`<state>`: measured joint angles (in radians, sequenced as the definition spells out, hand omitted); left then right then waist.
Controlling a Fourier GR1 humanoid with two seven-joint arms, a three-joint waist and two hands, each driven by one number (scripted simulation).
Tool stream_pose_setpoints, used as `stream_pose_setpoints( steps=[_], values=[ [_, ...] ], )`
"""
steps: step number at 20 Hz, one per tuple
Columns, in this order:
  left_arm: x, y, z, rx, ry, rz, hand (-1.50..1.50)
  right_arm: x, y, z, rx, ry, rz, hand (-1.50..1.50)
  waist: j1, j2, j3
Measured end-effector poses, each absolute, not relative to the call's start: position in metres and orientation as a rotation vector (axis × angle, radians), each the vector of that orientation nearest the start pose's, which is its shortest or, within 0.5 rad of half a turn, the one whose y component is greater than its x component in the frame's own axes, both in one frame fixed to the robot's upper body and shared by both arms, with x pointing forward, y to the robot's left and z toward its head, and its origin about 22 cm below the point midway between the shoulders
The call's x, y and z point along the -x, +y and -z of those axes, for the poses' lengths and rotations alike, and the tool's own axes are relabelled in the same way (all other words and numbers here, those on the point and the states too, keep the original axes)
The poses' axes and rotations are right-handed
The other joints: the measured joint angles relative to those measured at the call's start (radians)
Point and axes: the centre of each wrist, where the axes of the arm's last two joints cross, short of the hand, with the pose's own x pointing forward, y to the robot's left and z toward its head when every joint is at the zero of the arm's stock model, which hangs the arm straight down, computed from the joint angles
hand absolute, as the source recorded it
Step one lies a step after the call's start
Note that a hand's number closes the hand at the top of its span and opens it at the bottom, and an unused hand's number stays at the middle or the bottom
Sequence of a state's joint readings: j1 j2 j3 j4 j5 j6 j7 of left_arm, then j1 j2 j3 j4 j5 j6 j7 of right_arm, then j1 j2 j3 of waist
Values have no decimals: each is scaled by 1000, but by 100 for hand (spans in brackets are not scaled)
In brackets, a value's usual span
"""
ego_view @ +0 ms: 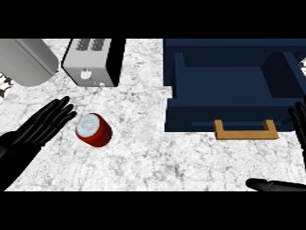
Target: Pick up the can, place it into the drawer and close the drawer
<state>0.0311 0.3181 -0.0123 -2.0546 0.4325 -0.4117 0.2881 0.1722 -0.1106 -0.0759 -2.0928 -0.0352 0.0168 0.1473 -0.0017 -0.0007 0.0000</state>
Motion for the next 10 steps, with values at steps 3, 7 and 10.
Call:
stream_pose_setpoints(
  steps=[3, 7, 10],
  values=[
    [-211, 275, -123, 399, -1666, 482, -150, -178, -278, -95, 164, -1790, -11, -150, 0, 0, 0],
    [-224, 272, -116, 379, -1655, 464, -150, -176, -280, -82, 162, -1782, -18, -150, -1, 0, 0],
    [-233, 276, -109, 378, -1651, 463, -150, -176, -284, -81, 156, -1782, -15, -150, -1, 0, 0]
  ],
)
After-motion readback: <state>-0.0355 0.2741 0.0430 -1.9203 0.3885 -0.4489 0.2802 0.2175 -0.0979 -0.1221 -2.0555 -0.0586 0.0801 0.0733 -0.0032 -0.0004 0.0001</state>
